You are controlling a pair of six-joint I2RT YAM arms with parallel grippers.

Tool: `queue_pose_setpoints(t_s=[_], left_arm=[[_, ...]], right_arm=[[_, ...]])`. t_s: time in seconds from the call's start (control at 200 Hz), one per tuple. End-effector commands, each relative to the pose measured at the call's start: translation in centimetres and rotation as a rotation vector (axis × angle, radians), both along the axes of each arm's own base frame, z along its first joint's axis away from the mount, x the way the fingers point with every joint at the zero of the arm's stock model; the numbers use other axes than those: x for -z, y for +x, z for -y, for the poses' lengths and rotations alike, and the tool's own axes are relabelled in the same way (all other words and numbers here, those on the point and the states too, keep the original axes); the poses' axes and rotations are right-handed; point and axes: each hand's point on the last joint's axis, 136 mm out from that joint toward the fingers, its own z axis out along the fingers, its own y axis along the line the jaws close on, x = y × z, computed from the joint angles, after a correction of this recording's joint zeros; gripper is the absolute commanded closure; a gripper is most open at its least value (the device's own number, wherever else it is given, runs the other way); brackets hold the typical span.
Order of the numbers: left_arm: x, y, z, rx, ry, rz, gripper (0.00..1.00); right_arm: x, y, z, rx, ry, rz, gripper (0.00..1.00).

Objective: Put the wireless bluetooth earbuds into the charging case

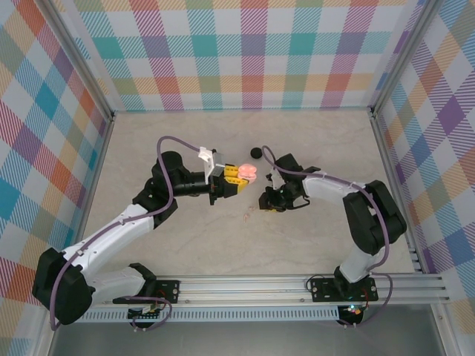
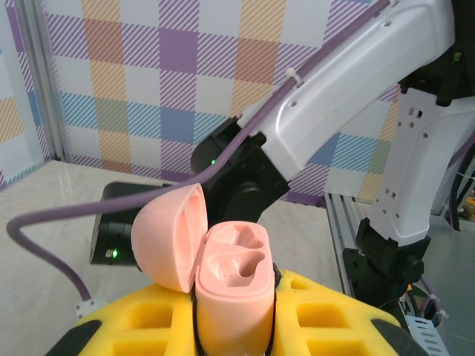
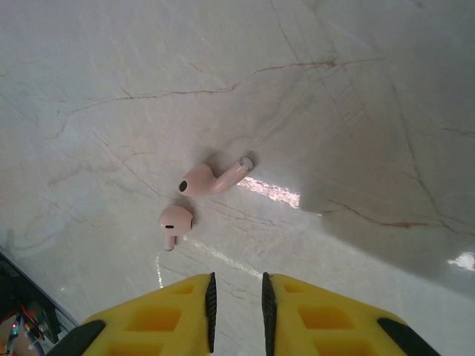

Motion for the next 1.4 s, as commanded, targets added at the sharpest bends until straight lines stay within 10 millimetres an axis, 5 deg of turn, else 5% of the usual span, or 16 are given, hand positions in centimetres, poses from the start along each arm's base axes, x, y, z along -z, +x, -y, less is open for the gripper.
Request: queue_pose_setpoints(t_s=[0.0, 0.94, 1.395], left_arm=[[-0.5, -0.8, 0.0, 0.014, -0.008, 0.012, 0.90], [-0.1, -0.7, -0.2, -0.003, 0.008, 0.003, 0.90], [-0.1, -0.7, -0.4, -0.015, 0.006, 0.000, 0.91]], right_arm=[[-0.5, 0.6, -1.6, -0.018, 0.034, 0.011, 0.75], [2.5, 1.8, -5.1, 0.029, 0.006, -0.049, 0.84], [-0.9, 3.8, -6.1, 0.024, 0.054, 0.058, 0.80]])
